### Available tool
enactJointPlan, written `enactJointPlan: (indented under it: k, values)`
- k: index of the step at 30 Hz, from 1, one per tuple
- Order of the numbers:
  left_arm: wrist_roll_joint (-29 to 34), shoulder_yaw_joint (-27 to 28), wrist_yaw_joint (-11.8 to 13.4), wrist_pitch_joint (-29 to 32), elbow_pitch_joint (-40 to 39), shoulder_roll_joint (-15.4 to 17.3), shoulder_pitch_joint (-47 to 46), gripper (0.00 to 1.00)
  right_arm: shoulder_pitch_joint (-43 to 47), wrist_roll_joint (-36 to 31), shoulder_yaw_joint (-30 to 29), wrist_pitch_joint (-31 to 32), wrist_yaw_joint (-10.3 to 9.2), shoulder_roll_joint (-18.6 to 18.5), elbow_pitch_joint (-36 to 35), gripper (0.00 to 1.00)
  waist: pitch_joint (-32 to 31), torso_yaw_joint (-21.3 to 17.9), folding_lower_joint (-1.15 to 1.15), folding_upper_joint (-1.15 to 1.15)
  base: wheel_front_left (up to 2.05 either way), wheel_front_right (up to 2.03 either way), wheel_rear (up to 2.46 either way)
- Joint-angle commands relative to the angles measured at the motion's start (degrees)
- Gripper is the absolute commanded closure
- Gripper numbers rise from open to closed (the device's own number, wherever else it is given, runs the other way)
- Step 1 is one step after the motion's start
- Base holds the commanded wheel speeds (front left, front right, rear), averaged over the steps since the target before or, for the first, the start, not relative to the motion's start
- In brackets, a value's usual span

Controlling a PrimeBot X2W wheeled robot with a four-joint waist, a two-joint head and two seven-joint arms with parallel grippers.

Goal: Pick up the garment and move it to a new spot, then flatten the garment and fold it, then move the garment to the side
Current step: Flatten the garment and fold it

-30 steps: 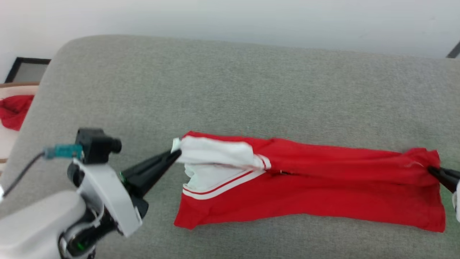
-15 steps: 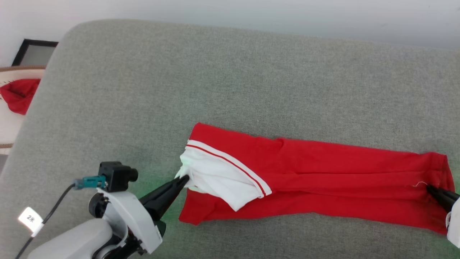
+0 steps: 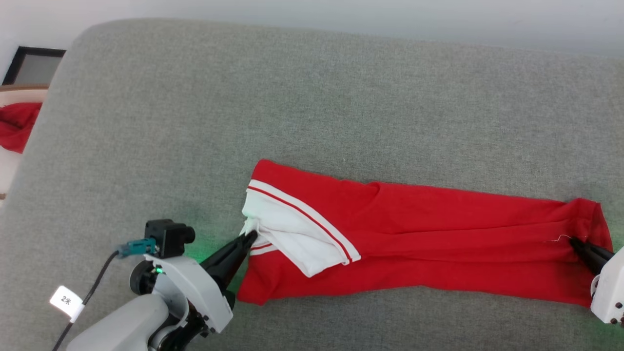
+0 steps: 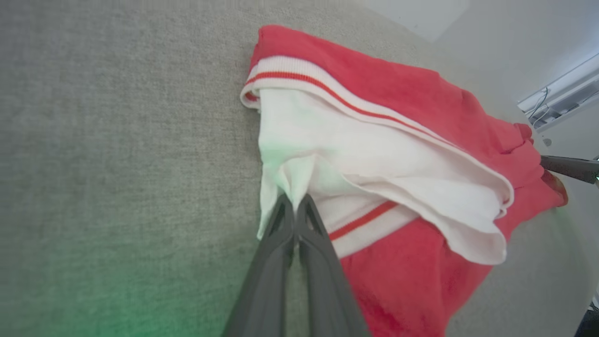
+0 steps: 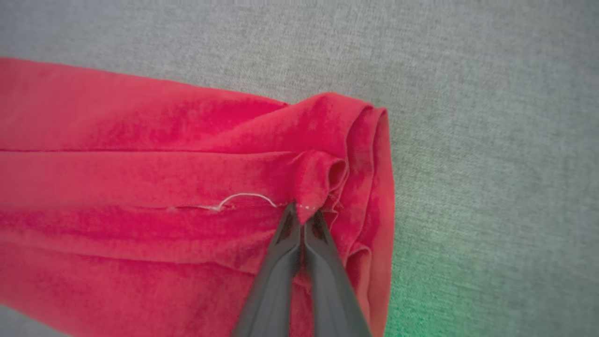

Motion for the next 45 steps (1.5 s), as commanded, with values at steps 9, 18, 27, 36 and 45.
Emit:
enactJointPlan:
  k: [9, 18, 27, 36, 45]
  values:
    - [3.9, 7.67, -0.19, 0.02, -3.29, 0.21, 4.27, 0.0, 2.68, 2.1, -3.78, -1.96, -0.04, 2.87, -1.18, 0.0, -3.18, 0.78, 0.0, 0.0, 0.0, 0.0, 0.0]
    - [12.72, 17.82, 5.26, 0.02, -8.88, -1.54, 11.28, 0.0, 6.27, 2.99, -9.41, 0.16, -0.04, 3.27, -3.53, 0.0, -5.45, 3.09, 0.0, 0.0, 0.0, 0.0, 0.0]
    - [22.45, 29.83, 7.43, 0.02, -13.03, -7.74, 21.3, 0.0, 9.71, 3.64, -14.72, 8.38, -0.04, 2.59, -2.37, 0.0, -7.06, 7.21, 0.0, 0.0, 0.0, 0.0, 0.0]
    - [37.05, 40.53, 6.71, 0.02, -15.09, -14.79, 27.18, 0.0, 8.53, 1.93, -20.87, 13.7, -0.04, 2.66, -0.19, 0.0, -8.1, 10.75, 0.0, 0.0, 0.0, 0.0, 0.0]
    - [46.45, 47.82, 2.88, 0.02, -15.55, -20.73, 30.41, 0.0, 7.08, -2.15, -24.32, 19.74, -0.04, 3.42, 3.73, 0.0, -8.37, 12.79, 0.0, 0.0, 0.0, 0.0, 0.0]
